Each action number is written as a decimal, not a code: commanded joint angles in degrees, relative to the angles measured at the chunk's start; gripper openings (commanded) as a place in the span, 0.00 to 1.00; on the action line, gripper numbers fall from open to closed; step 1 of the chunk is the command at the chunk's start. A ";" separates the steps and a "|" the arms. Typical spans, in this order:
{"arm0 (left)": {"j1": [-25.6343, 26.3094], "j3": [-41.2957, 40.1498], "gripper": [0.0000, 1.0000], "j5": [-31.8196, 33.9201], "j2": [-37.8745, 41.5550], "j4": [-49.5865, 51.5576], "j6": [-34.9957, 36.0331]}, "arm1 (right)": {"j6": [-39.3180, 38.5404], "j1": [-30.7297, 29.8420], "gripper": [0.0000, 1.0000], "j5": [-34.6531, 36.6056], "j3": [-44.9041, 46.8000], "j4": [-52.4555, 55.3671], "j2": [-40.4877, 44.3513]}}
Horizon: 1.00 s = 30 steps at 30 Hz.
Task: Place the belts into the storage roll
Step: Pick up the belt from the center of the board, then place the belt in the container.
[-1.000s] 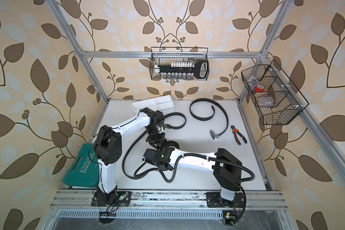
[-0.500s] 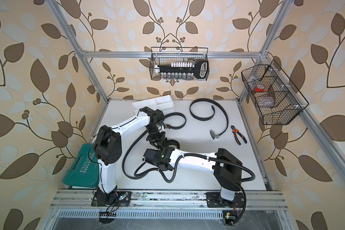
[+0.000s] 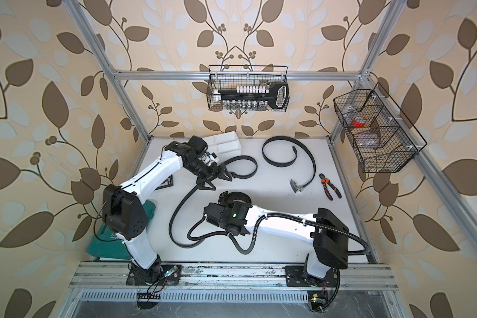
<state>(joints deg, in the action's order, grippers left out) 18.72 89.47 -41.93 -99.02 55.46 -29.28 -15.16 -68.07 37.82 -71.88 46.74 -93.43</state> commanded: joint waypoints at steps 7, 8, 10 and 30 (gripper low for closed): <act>-15.50 -18.19 0.99 1.17 20.12 -20.30 -10.89 | 3.61 5.69 0.05 -8.03 0.89 -5.52 6.25; -16.22 -19.63 0.99 2.98 22.11 -20.19 -10.13 | 3.88 7.16 0.05 -9.61 -0.05 -6.11 6.63; -17.24 -22.42 0.99 6.03 25.43 -19.91 -8.75 | 4.01 10.04 0.05 -13.10 -2.64 -7.12 7.09; -19.49 -32.58 0.99 23.72 33.37 -18.49 4.08 | 2.14 30.35 0.02 -35.64 -36.80 -18.40 -17.94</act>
<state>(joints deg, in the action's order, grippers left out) -0.12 57.32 -20.12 -66.24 38.28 -27.81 -11.90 -39.24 4.21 -104.68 33.39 -109.89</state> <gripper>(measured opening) 0.989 0.327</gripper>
